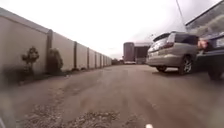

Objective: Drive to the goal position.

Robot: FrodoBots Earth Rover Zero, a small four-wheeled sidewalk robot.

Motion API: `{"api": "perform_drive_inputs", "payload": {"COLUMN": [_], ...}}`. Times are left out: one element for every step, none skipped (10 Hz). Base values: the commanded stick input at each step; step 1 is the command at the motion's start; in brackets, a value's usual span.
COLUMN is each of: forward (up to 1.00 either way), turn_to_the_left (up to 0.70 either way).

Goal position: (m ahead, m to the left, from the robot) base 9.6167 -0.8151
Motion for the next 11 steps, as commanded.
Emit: {"api": "perform_drive_inputs", "payload": {"forward": [0.6, 0.6, 0.6, 0.6, 0.6, 0.6, 0.6, 0.6, 0.6, 0.6, 0.6], "turn_to_the_left": [0.0, 0.0, 0.0, 0.0, 0.0, 0.0, 0.0, 0.0, 0.0, 0.0, 0.0]}}
